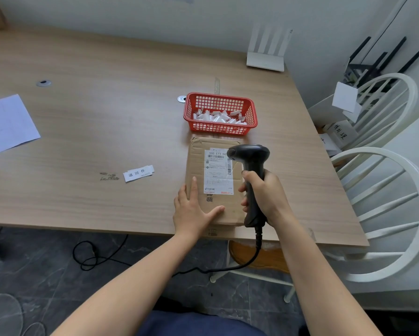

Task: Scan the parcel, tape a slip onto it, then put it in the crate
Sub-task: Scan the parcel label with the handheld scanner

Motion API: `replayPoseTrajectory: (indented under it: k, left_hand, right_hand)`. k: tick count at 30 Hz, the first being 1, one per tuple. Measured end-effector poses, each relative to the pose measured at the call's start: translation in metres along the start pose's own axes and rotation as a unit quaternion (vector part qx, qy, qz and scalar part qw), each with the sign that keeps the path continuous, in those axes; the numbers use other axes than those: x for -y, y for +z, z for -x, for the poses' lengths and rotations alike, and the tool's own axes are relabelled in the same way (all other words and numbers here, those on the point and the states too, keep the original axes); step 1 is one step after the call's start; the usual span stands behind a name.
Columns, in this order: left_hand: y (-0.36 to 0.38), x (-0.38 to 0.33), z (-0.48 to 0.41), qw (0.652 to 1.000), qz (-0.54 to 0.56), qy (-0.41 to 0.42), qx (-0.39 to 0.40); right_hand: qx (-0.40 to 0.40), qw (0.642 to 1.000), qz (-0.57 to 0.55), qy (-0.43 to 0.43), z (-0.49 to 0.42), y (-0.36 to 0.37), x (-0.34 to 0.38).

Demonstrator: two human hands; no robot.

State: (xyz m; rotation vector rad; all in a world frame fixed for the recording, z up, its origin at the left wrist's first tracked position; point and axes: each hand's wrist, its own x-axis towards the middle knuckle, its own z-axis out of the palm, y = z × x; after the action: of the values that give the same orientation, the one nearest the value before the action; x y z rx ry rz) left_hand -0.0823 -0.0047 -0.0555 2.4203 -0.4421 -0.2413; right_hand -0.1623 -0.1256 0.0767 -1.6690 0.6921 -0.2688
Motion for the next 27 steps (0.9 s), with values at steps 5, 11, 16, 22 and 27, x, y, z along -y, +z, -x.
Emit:
replayPoseTrajectory:
  k: [5, 11, 16, 22, 27]
  left_hand:
    - [-0.001, -0.002, -0.008, 1.0, -0.006, -0.021, 0.02]
    - [-0.002, -0.006, -0.018, 0.997, -0.024, -0.046, 0.048]
    - [-0.004, -0.006, -0.022, 0.996, -0.032, -0.049, 0.064]
    - [-0.008, -0.008, -0.036, 0.995, -0.028, -0.048, 0.078]
    - [-0.014, 0.0, -0.045, 0.994, -0.013, -0.031, 0.1]
  right_hand:
    - [-0.053, 0.997, 0.043, 0.019, -0.03, -0.015, -0.022]
    - [-0.113, 0.95, 0.247, 0.151, -0.083, -0.034, -0.076]
    - [-0.127, 0.895, 0.372, 0.21, -0.098, -0.032, -0.112]
    - [-0.166, 0.896, 0.36, 0.199, -0.102, -0.023, -0.127]
    - [-0.177, 0.892, 0.368, 0.194, -0.096, -0.024, -0.136]
